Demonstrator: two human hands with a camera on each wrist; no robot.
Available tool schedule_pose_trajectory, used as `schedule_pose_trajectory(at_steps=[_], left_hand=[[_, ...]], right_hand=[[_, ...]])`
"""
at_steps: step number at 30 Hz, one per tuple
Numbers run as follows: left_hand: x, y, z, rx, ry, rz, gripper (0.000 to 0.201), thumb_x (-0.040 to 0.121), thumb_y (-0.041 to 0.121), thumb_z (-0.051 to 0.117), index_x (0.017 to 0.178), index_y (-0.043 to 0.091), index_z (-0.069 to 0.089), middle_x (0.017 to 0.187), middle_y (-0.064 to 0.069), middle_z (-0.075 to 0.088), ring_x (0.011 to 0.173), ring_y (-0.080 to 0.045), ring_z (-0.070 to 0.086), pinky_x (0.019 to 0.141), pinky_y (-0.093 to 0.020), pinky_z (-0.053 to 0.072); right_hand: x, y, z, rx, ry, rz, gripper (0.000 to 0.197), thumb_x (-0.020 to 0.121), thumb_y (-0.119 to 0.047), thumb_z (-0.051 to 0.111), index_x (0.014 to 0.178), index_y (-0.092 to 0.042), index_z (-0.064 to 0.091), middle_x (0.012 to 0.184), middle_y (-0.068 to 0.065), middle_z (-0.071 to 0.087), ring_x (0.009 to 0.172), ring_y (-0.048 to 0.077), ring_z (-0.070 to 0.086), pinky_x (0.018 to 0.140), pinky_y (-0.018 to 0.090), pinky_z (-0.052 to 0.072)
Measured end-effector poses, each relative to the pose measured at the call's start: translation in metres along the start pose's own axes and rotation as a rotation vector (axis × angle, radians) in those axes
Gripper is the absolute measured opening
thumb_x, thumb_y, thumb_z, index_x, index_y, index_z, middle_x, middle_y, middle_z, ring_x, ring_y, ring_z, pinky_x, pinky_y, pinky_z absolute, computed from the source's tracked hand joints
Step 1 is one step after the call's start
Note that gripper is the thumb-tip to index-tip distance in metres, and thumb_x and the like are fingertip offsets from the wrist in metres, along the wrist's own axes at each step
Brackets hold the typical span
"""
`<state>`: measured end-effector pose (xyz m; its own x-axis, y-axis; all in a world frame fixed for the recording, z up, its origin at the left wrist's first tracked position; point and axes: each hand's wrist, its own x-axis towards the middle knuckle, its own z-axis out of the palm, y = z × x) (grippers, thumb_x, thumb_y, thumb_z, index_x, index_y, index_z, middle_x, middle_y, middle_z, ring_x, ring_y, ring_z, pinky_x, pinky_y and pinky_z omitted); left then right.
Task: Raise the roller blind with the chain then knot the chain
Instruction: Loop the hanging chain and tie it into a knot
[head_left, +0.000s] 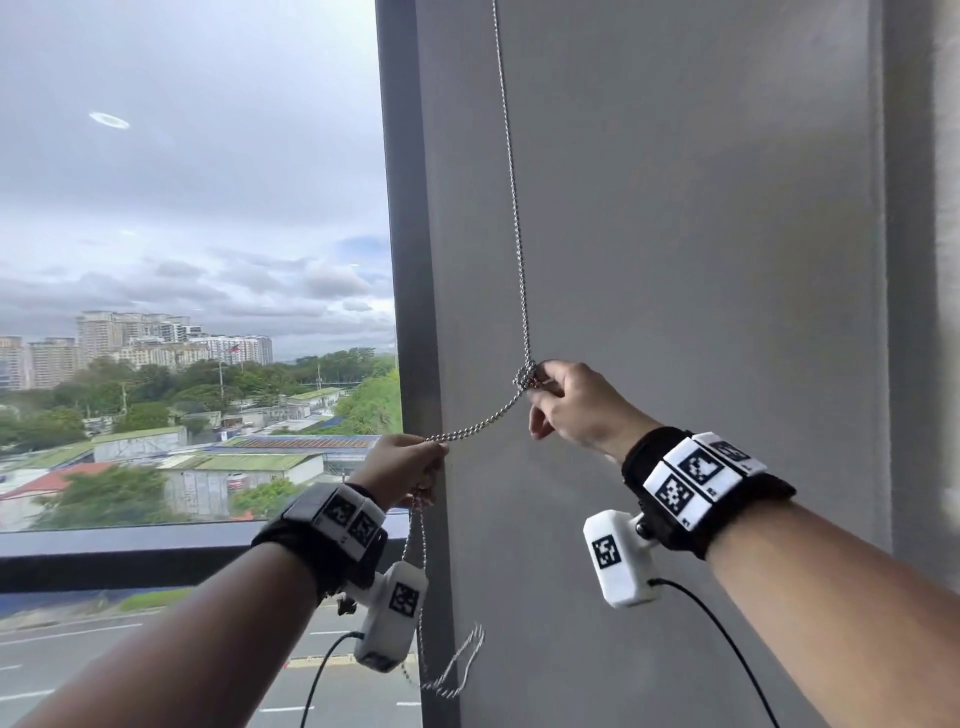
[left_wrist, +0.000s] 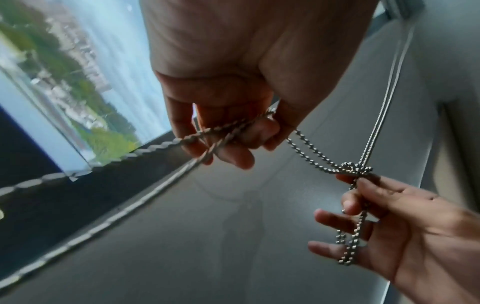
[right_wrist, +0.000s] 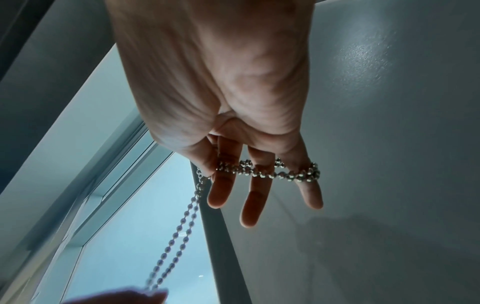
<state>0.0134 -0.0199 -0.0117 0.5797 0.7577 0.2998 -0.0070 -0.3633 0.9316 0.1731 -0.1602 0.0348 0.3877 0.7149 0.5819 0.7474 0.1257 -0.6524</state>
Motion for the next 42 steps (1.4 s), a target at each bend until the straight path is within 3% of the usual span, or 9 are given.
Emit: schedule_pose_trajectory(at_steps=[4,7,10,15,21,27,32,36,42], left_hand=[[-0.006,0.014,0.018,-0.219,-0.166,-0.007,0.011,0.081,0.006,0.063,0.072,0.006,0.055,0.052,-0.006,0.043,0.039,-0.02,0.046,0.051,-0.027,0.048],[-0.006,0.029,0.032,-0.357,-0.15,0.066,0.01,0.082,0.009,0.063,0.087,0.003,0.057,0.057,-0.007,0.043,0.04,-0.017,0.045,0.045,-0.023,0.042],[-0.001,0.042,0.037,-0.393,-0.079,0.19,0.015,0.082,0.014,0.066,0.084,0.0,0.062,0.06,-0.008,0.047,0.036,-0.01,0.037,0.036,-0.016,0.03],[0.001,0.033,0.035,-0.268,0.067,0.292,0.027,0.085,0.029,0.064,0.086,0.002,0.067,0.041,0.006,0.031,0.032,-0.008,0.022,0.034,-0.014,0.018],[-0.006,0.005,0.041,-0.446,-0.034,0.206,0.027,0.092,0.02,0.053,0.073,0.004,0.064,0.051,0.0,0.041,0.036,-0.007,0.029,0.039,-0.017,0.023],[-0.018,-0.003,0.05,-0.488,-0.082,0.194,0.013,0.091,0.02,0.055,0.088,0.012,0.066,0.049,0.005,0.037,0.038,-0.006,0.023,0.038,-0.014,0.017],[-0.022,0.01,0.052,-0.675,-0.192,0.087,0.015,0.088,0.014,0.056,0.087,0.001,0.065,0.057,-0.007,0.047,0.046,-0.017,0.045,0.047,-0.024,0.043],[-0.02,0.025,0.056,-0.741,-0.172,0.135,0.018,0.085,0.018,0.061,0.086,0.001,0.066,0.055,-0.003,0.046,0.043,-0.012,0.039,0.044,-0.02,0.035],[-0.02,0.022,0.057,-0.592,-0.037,0.231,0.021,0.089,0.031,0.057,0.093,0.015,0.069,0.049,0.007,0.029,0.037,-0.007,0.02,0.038,-0.015,0.015]], right_hand=[[0.0,-0.007,0.012,0.02,-0.042,-0.013,0.016,0.097,-0.014,0.05,0.106,-0.011,0.063,0.064,0.003,0.067,0.063,0.023,0.068,0.074,0.038,0.058],[-0.003,-0.014,0.02,0.0,-0.069,-0.04,0.014,0.097,-0.014,0.051,0.103,-0.008,0.062,0.067,0.007,0.069,0.063,0.023,0.069,0.067,0.034,0.059],[-0.007,-0.019,0.024,0.012,-0.101,-0.034,0.012,0.097,-0.014,0.052,0.102,-0.012,0.063,0.071,0.007,0.067,0.065,0.022,0.068,0.051,0.017,0.051],[-0.007,-0.021,0.015,0.055,-0.082,-0.026,0.019,0.091,-0.013,0.062,0.11,-0.01,0.066,0.067,-0.001,0.054,0.057,0.016,0.056,0.072,0.044,0.059],[-0.001,-0.036,-0.009,0.026,-0.008,-0.138,0.022,0.083,-0.009,0.064,0.102,-0.018,0.07,0.065,-0.007,0.051,0.058,0.01,0.048,0.061,0.025,0.044],[0.006,-0.048,-0.019,0.03,-0.027,-0.201,0.02,0.085,-0.005,0.06,0.098,-0.016,0.07,0.073,-0.003,0.054,0.065,0.011,0.048,0.059,0.018,0.041],[0.013,-0.049,-0.017,-0.038,-0.079,-0.221,0.015,0.089,-0.005,0.062,0.099,-0.013,0.068,0.077,-0.006,0.06,0.071,0.006,0.055,0.064,0.008,0.043],[0.018,-0.043,-0.011,-0.077,-0.084,-0.214,0.015,0.087,-0.007,0.066,0.094,-0.02,0.067,0.08,-0.004,0.064,0.076,0.009,0.06,0.073,0.019,0.045],[0.017,-0.044,-0.01,-0.062,-0.029,-0.261,0.016,0.085,-0.006,0.069,0.096,-0.018,0.068,0.079,-0.001,0.067,0.073,0.009,0.063,0.071,0.02,0.05]])
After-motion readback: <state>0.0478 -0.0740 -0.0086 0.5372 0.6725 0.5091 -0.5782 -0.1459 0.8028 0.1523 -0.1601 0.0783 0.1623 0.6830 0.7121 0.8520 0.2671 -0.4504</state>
